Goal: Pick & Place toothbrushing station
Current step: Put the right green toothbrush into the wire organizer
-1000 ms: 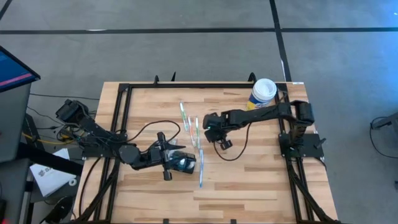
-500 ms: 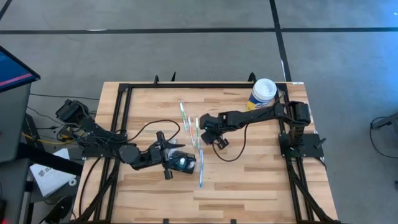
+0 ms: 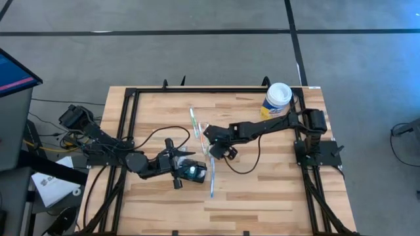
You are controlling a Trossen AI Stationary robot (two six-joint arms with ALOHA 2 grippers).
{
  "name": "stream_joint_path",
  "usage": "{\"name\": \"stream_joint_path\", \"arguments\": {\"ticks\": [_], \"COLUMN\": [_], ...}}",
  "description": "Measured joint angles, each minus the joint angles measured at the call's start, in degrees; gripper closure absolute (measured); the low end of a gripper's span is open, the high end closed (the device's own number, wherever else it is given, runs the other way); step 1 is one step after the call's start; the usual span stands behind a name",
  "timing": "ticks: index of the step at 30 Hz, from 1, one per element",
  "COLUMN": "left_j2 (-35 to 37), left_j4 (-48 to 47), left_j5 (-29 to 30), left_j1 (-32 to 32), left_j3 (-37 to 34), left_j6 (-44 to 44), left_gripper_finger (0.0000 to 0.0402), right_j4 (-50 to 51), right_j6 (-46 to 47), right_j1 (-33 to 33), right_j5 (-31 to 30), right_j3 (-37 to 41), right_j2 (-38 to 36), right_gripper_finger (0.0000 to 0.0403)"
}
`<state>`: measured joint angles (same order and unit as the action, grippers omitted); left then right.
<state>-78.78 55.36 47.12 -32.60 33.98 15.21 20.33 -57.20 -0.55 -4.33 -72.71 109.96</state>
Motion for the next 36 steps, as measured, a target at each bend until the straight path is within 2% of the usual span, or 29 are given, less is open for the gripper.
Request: {"name": "stream_joint_path", "arguments": {"ticks": [7,9,17,31,36], "left_j2": [0.0,0.0,0.0,0.0,0.0], "left_j4": [0.0,-0.1,-0.1,-0.1,-0.1], "left_j5": [0.1,0.1,0.1,0.3,0.3], "left_j1": [0.0,0.0,-0.1,-0.1,-0.1], "left_j3": [0.0,0.0,0.0,0.0,0.0], "left_j6": [0.0,0.0,0.0,0.0,0.0], "left_gripper_finger": [0.0252,0.0252,0.0252,0.0252,0.0252], "right_j4": [-0.4,-3.7,-4.8,-4.3,-5.8], "right_j6": [-5.8,-6.0,-6.4,-7.8,-8.0], "right_j1": [1.4,1.7,2.4,1.5,0.8], "right_j5": [0.0,-0.1,-0.7,-0.6,-0.7], "right_j3": [0.3,-0.3,0.0,0.0,0.1], "right_j2": [2.0,3.2,3.7,3.9,6.2], "right_gripper_finger": [0.0274,0.0266,0.0245,0.0265,0.027]}}
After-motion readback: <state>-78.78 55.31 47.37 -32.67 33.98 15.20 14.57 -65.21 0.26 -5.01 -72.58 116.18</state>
